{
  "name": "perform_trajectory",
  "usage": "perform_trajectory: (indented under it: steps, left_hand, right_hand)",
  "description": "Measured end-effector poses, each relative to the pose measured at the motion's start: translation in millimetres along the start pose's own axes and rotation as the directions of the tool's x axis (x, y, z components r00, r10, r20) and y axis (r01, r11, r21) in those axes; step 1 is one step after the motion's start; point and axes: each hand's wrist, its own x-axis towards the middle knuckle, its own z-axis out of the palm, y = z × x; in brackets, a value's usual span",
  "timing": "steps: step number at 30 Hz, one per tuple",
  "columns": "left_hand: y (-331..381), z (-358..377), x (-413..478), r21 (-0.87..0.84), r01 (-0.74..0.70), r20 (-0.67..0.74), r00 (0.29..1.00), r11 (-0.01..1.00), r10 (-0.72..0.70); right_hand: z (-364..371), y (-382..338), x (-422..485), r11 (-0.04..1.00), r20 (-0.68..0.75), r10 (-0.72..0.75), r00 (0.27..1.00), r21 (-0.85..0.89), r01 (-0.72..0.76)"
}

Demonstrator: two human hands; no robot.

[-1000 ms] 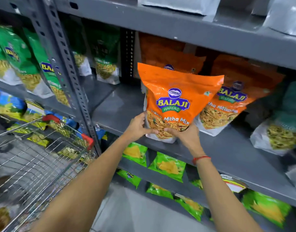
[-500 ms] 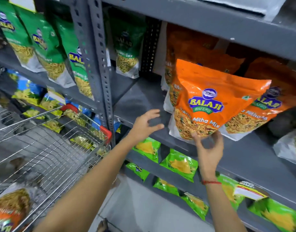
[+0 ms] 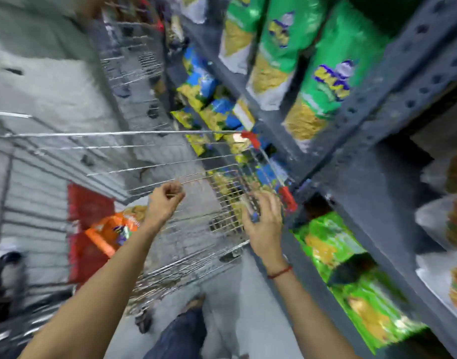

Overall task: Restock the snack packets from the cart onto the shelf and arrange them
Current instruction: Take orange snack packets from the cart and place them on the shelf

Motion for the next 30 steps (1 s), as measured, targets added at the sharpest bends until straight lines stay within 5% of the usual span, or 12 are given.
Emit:
perform_trajectory:
  steps: [4,7,10,15,21,25,28,30]
  left_hand:
    - [-58.8,-56.5,9.8,0.150,0.170,-0.146,0.978,0.974,-0.148]
    - [-87.7,-77.6,16.7,0.451,0.262,-0.237,0.957,0.853,-0.168]
    - [-114.4,-90.9,25.7,0.716,0.242,-0.231,0.967,0.654,-0.104]
    - [-146.5,-99.0,48.3,0.894,0.274,-0.214,0.956,0.354,-0.199]
    - [-153.9,-93.7,66.8,0.932,0.315,-0.254,0.920,0.177,-0.299]
    - [-160.3,-90.1,70.8,0.945,0.306,-0.263,0.919,0.112,-0.294]
    - [-160.9,-89.5,72.6,0.946,0.296,-0.244,0.918,0.131,-0.314]
    - [-159.4,-89.8,71.6,0.937,0.293,-0.221,0.919,0.189,-0.327]
  right_hand:
    - [88.2,-21.0,28.5,1.000,0.429,-0.019,0.903,-0.005,0.023]
    - [146.5,-24.3,38.6,0.996,0.752,0.007,0.659,-0.066,0.065]
    - [207.6,-20.8,43.7,0.975,0.914,0.006,0.406,-0.096,0.201]
    - [312.8,-16.7,49.8,0.944,0.987,-0.057,0.154,0.003,0.330]
    - [407.7,-12.8,50.1,0.739,0.984,-0.141,-0.110,0.178,0.650]
    - [435.4,-16.4,62.1,0.627,0.961,-0.095,-0.261,0.262,0.734]
    - [437.2,-18.0,63.5,0.612,0.952,-0.084,-0.293,0.282,0.739]
    - [437.3,-15.0,58.3,0.632,0.965,-0.095,-0.244,0.248,0.734]
